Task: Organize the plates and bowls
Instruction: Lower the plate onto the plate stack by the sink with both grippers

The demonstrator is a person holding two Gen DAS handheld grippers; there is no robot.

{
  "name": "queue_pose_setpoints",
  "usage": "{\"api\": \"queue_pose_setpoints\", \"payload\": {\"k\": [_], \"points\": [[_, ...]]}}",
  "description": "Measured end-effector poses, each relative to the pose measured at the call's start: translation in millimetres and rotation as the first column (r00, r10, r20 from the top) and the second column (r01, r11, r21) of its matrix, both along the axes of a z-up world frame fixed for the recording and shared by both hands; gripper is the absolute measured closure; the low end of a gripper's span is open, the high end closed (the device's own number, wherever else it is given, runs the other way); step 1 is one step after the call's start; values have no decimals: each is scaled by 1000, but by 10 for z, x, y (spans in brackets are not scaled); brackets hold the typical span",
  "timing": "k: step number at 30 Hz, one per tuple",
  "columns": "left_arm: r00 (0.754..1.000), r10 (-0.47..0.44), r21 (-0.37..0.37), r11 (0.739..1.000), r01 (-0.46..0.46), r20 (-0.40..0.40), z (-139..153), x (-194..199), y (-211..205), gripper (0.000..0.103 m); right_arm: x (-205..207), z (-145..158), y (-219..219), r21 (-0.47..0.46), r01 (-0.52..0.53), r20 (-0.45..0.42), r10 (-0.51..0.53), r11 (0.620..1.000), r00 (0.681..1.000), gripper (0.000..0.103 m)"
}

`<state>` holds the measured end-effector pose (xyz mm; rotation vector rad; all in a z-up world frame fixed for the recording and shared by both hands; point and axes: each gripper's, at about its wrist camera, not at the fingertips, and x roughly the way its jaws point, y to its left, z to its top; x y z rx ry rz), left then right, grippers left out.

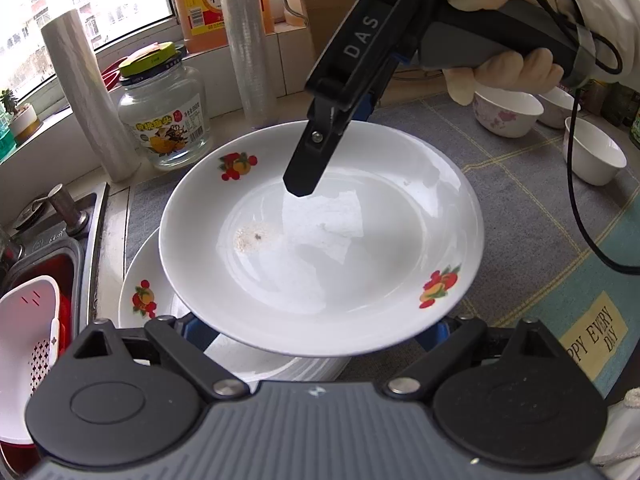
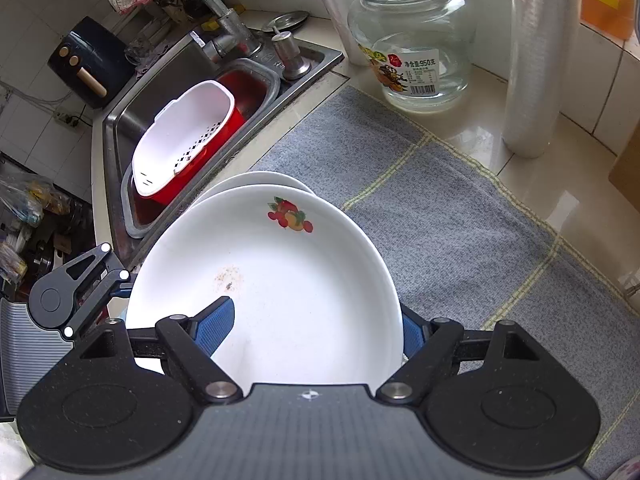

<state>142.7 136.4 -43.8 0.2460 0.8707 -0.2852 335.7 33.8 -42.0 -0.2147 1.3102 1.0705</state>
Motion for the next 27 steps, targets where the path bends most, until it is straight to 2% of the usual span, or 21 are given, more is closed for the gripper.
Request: {"api": "queue_pose_setpoints", "payload": {"k": [17, 27], "points": [[999, 31, -23, 999, -32, -34, -59, -49, 258, 8, -47, -118, 342, -15, -28, -11, 27, 1000, 1000, 16], [996, 44, -62, 997, -49, -84, -72, 25, 337, 8, -69, -163, 446, -45, -39, 0, 39, 998, 999, 16]]}}
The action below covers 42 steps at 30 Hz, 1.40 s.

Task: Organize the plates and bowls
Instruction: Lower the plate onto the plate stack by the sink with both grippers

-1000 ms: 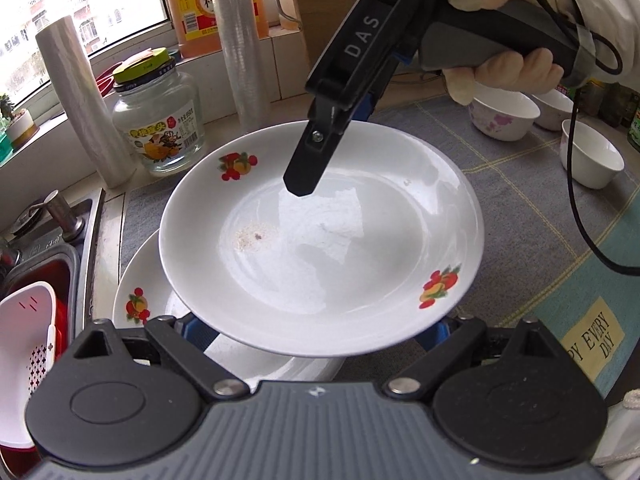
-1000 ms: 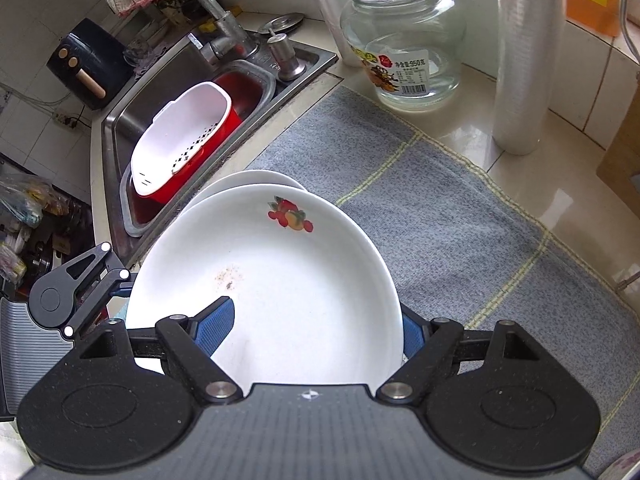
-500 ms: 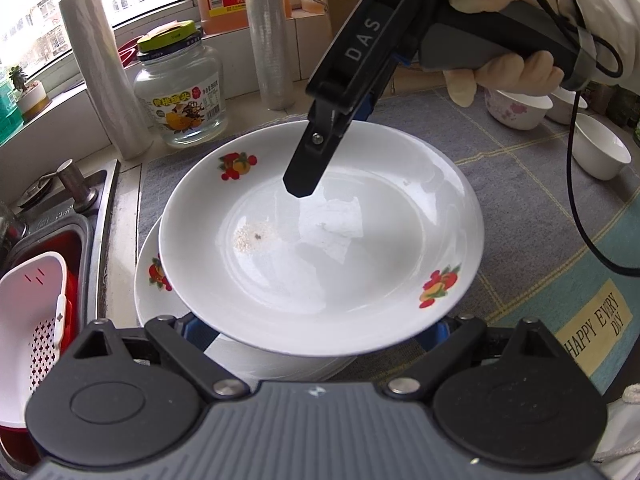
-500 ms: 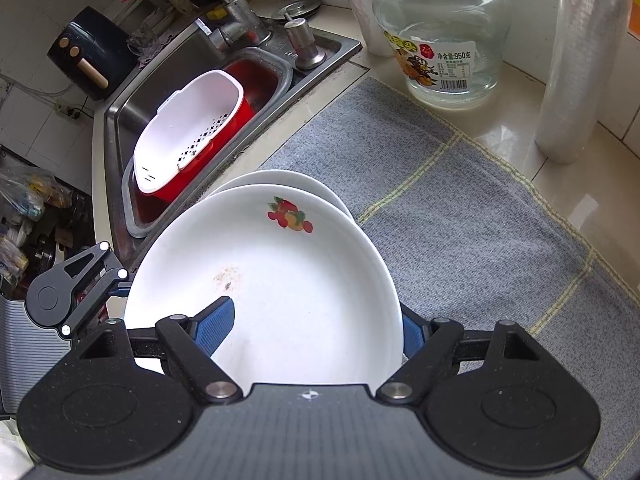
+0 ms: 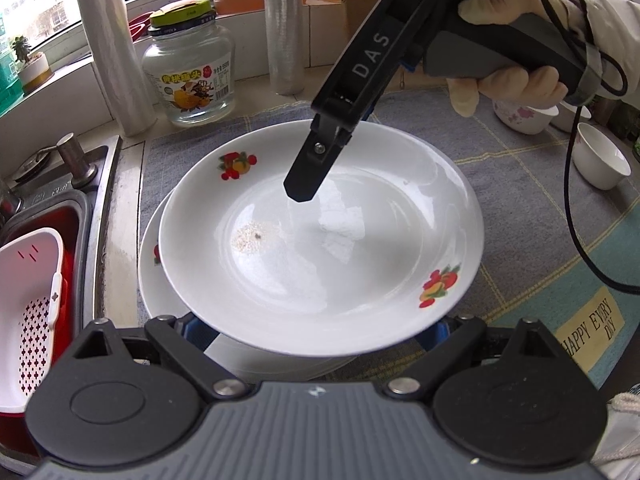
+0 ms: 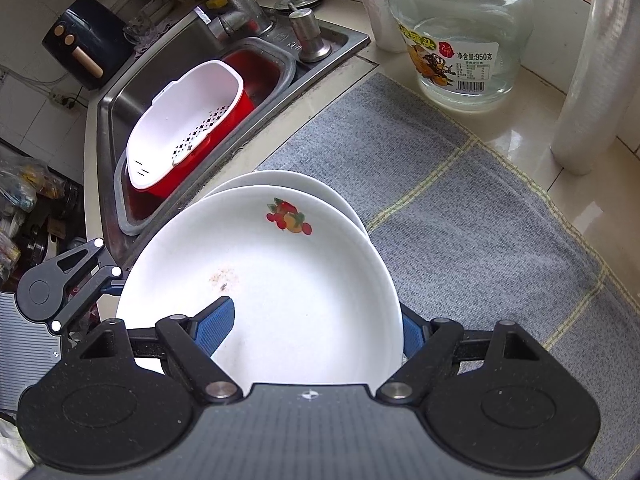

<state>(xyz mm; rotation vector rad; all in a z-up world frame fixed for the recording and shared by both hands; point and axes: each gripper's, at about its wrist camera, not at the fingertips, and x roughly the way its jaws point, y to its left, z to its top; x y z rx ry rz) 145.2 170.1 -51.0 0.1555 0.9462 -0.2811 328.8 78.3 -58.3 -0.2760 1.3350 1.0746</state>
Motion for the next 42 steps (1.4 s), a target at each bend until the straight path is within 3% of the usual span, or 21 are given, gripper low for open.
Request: {"api": "queue_pose_setpoints", "payload": {"k": [12, 29, 42], "points": [[996, 23, -42, 999, -27, -84, -41, 59, 93, 8, -21, -18, 102, -25, -8, 17, 8, 1000, 1000, 16], [996, -11, 9, 1000, 12, -86, 18, 37, 82, 8, -9, 11, 89, -28, 1, 13, -1, 1000, 1000, 16], [991, -91, 76, 992, 98, -94, 17, 19, 67, 6, 7, 51, 4, -11, 23, 7, -23, 1000, 1000, 16]]}}
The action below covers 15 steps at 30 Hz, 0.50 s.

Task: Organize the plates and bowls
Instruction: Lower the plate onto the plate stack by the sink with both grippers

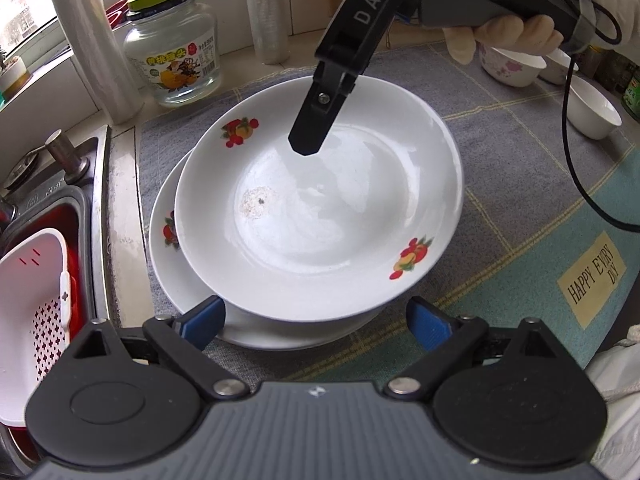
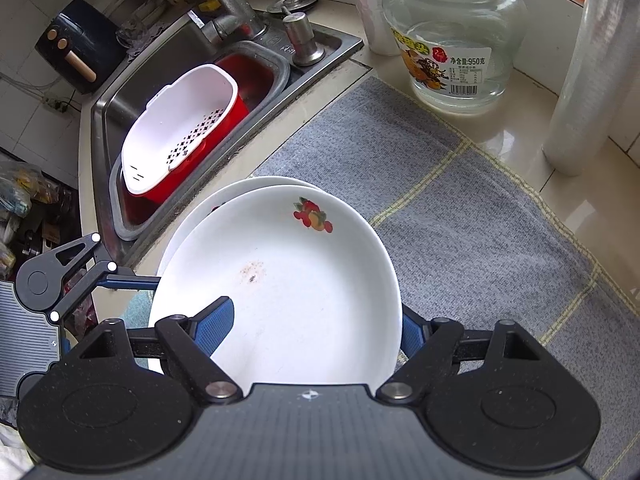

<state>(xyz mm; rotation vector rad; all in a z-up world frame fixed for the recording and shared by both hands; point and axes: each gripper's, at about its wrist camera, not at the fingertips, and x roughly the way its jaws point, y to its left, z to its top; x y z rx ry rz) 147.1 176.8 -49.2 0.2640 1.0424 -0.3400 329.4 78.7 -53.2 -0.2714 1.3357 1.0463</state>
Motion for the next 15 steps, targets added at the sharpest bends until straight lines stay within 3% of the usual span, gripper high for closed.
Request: {"api": "queue_pose_setpoints", "payload": {"k": [15], "points": [[1000, -24, 0, 1000, 24, 19, 2, -24, -18, 4, -56, 11, -8, -6, -6, -2, 6, 1000, 1000, 16]]}}
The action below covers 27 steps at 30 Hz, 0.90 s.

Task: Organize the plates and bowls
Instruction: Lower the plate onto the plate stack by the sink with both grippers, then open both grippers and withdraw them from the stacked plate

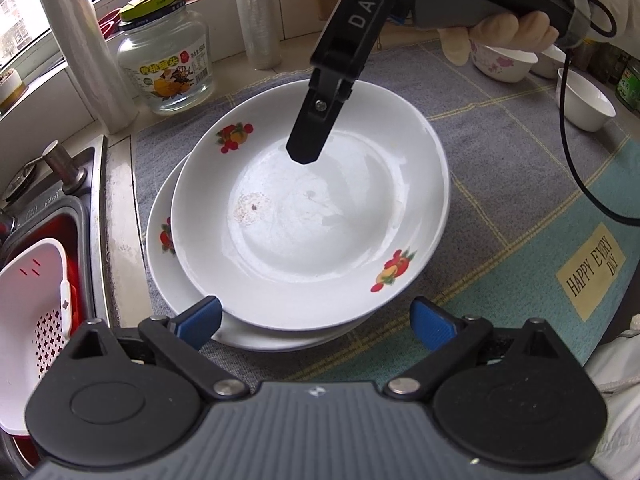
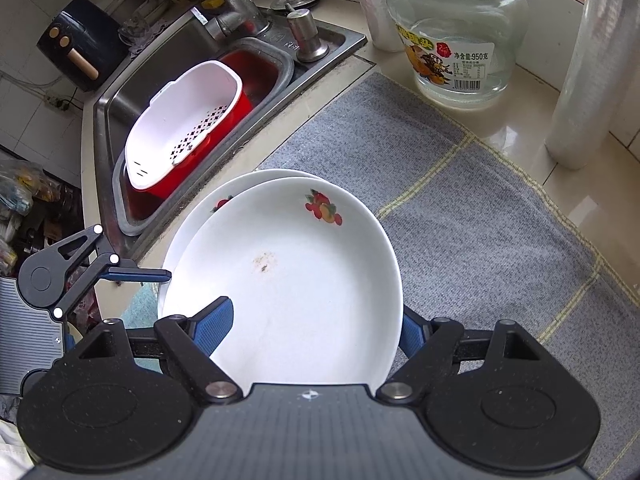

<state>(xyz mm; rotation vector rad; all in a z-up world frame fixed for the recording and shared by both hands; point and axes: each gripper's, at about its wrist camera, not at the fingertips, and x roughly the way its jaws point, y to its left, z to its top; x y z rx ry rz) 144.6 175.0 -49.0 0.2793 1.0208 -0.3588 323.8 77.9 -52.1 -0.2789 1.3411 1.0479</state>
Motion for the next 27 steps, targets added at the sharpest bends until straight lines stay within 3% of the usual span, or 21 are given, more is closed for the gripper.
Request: {"api": "queue_pose_setpoints", "payload": {"k": [13, 18, 27], "points": [[999, 34, -35, 999, -32, 33, 37, 8, 56, 4, -118, -17, 113, -47, -33, 35, 35, 998, 999, 10], [998, 50, -56, 997, -47, 45, 40, -9, 70, 4, -146, 41, 141, -37, -44, 53, 46, 998, 998, 0], [979, 125, -88, 990, -112, 160, 131, -103, 106, 3, -394, 31, 152, -108, -44, 249, 70, 993, 966, 0]]}}
